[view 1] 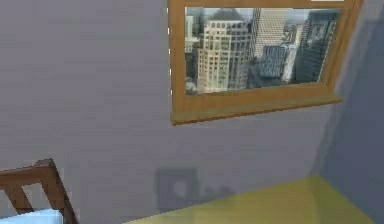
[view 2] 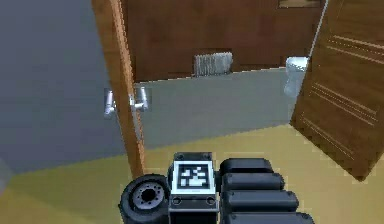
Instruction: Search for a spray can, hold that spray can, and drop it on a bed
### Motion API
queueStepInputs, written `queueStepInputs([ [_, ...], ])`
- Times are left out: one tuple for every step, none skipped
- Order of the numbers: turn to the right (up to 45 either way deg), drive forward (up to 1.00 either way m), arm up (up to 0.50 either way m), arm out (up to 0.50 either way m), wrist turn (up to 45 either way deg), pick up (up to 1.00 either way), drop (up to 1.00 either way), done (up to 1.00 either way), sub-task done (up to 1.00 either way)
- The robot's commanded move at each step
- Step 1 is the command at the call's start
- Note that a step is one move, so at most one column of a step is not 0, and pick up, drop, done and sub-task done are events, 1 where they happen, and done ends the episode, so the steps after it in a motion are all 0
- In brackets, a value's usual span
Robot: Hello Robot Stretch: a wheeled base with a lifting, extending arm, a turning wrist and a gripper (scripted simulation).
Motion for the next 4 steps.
queueStepInputs([
  [45.0, 0.0, 0.0, 0.0, 0.0, 0.0, 0.0, 0.0, 0.0],
  [45.0, 0.0, 0.0, 0.0, 0.0, 0.0, 0.0, 0.0, 0.0],
  [21.0, 0.0, 0.0, 0.0, 0.0, 0.0, 0.0, 0.0, 0.0],
  [45.0, 0.0, 0.0, 0.0, 0.0, 0.0, 0.0, 0.0, 0.0],
])
